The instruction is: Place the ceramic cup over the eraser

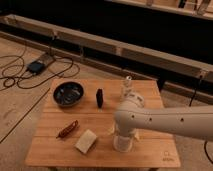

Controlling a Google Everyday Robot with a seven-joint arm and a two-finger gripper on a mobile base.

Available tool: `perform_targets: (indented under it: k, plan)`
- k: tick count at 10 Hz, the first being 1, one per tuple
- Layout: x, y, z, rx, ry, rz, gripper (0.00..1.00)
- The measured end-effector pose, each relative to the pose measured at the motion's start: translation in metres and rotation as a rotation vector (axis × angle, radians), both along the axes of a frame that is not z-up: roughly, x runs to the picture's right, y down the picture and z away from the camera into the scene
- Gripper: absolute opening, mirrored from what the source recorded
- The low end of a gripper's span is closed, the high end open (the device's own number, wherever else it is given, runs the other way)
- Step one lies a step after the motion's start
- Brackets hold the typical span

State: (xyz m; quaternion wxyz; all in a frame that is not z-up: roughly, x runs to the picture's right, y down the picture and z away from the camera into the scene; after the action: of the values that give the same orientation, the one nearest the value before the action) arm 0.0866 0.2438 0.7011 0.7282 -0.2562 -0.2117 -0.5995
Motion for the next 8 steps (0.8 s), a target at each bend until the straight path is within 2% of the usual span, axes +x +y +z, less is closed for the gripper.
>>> perform_targets:
  k: [2, 6, 8]
  plan:
    - [-0.0013, 0.0009, 0.0017, 0.004, 0.004, -0.012, 0.62]
    - [-0.0006, 0.0062, -0.001, -0.024, 0.023, -0.021, 0.21]
    - [-0.0003, 0.0027, -0.0047, -0.031, 0.028, -0.017, 0.04]
